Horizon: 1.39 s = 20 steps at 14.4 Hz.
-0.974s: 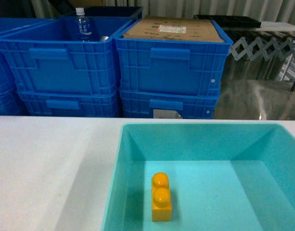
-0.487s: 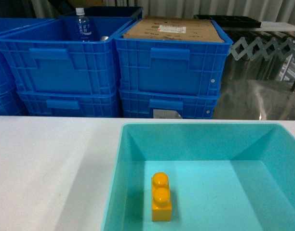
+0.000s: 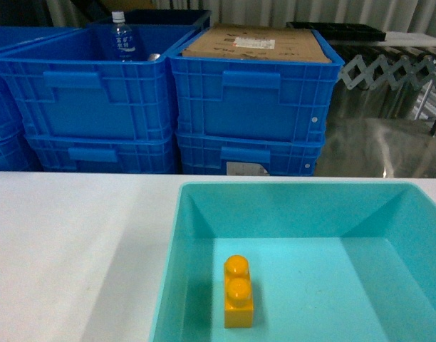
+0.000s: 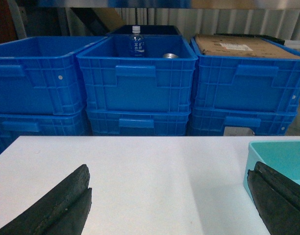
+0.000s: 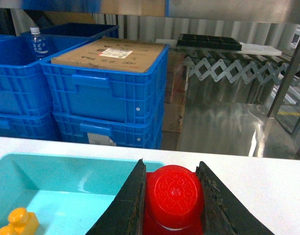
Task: Pick red block from blue box to shelf
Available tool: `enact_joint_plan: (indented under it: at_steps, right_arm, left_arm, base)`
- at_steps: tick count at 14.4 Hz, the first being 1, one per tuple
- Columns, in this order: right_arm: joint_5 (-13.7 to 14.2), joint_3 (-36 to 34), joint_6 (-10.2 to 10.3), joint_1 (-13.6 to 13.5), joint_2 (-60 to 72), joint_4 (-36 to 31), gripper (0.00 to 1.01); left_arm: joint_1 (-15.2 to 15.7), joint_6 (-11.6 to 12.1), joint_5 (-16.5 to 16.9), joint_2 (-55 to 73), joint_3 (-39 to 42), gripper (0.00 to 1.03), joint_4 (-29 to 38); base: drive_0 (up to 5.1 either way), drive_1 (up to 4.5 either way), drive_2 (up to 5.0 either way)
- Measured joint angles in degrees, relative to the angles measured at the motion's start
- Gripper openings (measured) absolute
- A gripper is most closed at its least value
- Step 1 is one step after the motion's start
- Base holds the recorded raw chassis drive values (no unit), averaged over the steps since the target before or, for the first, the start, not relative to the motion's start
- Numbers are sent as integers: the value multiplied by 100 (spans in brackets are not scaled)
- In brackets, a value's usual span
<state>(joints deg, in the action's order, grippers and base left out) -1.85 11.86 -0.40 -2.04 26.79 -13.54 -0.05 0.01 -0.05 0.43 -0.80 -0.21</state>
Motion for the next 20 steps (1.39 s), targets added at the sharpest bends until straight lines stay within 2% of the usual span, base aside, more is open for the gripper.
enact_joint_plan:
  at_steps: [3, 13, 20]
  right_arm:
    - [-72, -11, 4, 249, 9, 17, 23]
    - [-74, -11, 17, 247, 9, 4, 23]
    - [-74, -11, 17, 247, 9, 4, 23]
  left_arm:
    - [0, 0, 2, 0, 0, 98, 0]
    - [0, 0, 0, 0, 0, 98, 0]
    - [2, 0, 0, 0, 0, 98, 0]
  base:
    - [0, 0, 0]
    - [0, 0, 0]
    - [-158, -158, -158]
